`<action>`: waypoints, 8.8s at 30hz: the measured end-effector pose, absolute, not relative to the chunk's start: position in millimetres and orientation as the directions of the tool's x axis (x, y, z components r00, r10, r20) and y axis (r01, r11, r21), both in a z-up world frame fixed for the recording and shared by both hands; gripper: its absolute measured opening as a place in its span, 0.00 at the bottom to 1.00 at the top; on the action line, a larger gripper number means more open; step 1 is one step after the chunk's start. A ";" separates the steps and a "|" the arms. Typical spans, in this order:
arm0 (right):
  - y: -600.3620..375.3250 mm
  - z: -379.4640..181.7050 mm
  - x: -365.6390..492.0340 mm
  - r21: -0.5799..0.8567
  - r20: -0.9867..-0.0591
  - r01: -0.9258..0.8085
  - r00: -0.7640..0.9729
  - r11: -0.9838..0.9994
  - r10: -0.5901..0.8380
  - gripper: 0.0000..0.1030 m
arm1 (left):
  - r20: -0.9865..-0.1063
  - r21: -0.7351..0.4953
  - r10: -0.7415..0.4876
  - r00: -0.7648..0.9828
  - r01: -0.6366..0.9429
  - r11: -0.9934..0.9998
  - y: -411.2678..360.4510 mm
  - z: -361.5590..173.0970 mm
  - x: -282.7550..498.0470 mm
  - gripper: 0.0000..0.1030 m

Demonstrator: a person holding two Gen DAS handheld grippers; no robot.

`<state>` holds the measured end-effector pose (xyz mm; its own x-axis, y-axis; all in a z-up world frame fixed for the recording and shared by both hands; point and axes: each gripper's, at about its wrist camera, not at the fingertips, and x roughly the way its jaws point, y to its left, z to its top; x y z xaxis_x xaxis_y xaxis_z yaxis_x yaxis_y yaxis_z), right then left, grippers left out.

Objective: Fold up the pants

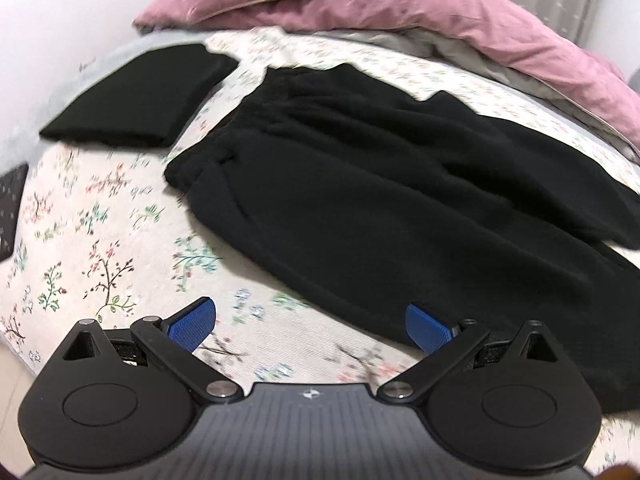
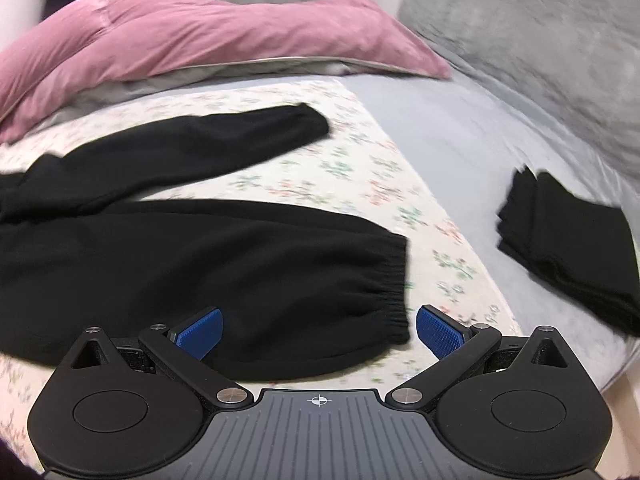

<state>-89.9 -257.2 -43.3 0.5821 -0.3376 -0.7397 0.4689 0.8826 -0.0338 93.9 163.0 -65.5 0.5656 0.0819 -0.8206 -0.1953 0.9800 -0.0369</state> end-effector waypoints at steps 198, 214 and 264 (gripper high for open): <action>70.3 -123.5 458.9 -0.124 -0.902 -0.605 0.399 0.787 0.165 0.25 | -0.826 -0.136 0.037 0.563 -0.261 0.956 190.1 -98.2 288.1 1.00; 81.9 -13.7 317.1 -0.386 -0.735 -0.497 0.675 0.777 0.067 0.01 | -0.815 -0.115 0.049 0.577 -0.244 0.963 181.1 -92.8 273.8 1.00; -137.2 -54.7 275.0 -0.269 -0.736 0.220 0.580 0.938 -0.348 0.66 | -0.753 -0.369 -0.033 0.658 -0.380 0.848 167.3 -83.7 234.7 1.00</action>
